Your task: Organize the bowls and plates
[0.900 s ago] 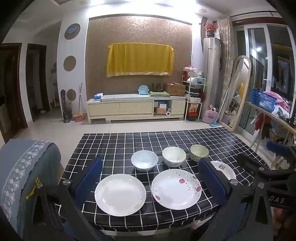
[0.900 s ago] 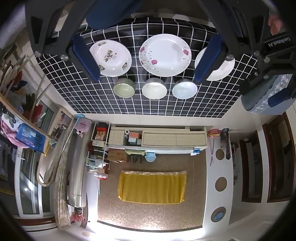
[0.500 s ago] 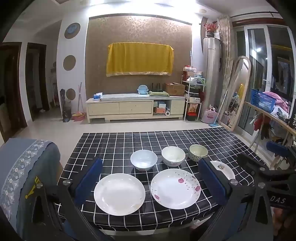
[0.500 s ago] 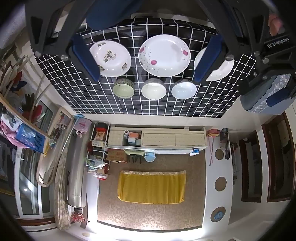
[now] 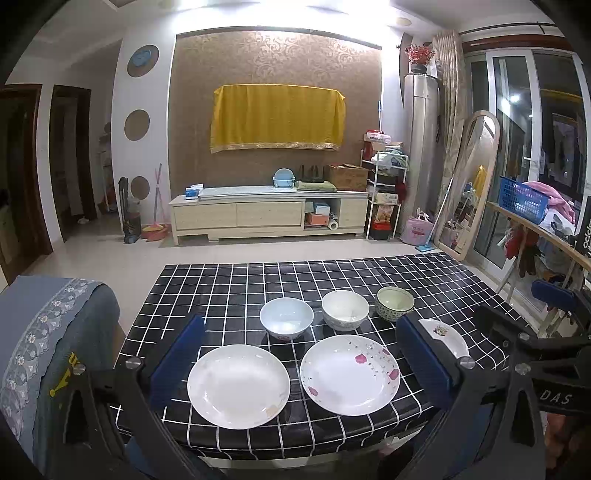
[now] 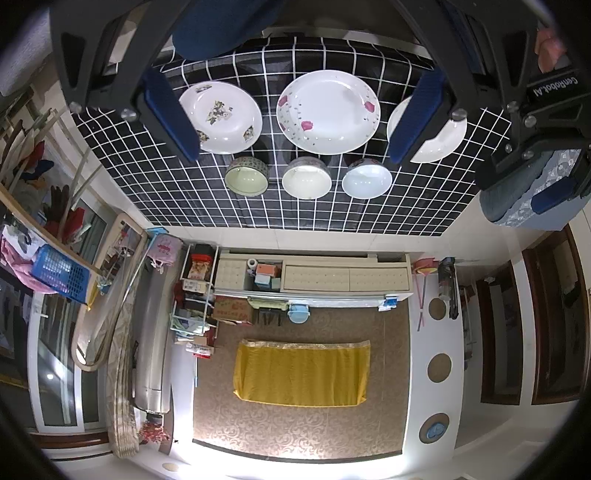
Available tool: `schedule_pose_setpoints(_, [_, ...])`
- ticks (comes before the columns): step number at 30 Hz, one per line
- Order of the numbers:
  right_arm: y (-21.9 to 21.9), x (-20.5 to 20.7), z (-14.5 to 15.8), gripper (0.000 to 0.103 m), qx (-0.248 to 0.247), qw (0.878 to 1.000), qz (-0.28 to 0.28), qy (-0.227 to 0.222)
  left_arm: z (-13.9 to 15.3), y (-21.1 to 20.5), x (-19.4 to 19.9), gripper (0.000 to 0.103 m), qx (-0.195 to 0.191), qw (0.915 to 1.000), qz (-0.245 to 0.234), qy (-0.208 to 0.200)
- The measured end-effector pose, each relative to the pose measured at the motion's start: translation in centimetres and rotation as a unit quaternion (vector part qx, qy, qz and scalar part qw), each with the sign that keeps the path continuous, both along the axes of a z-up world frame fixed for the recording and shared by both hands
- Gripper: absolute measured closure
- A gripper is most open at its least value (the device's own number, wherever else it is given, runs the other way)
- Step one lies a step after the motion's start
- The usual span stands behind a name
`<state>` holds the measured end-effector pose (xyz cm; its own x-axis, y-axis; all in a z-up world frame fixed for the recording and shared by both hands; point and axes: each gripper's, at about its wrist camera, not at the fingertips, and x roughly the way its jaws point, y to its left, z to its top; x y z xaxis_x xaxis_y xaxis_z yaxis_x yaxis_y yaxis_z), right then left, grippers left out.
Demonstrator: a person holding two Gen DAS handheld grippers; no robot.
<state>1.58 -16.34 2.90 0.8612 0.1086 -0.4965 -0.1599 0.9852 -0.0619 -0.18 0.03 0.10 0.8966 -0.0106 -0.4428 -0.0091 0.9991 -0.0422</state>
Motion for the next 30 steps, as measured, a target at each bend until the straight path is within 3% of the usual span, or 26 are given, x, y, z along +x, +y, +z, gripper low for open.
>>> schedule_pose_setpoints(30, [0.30, -0.17, -0.22, 0.000, -0.002, 1.000, 0.000, 0.004, -0.20, 0.18, 0.03, 0.001, 0.002, 1.0000, -0.004, 0.004])
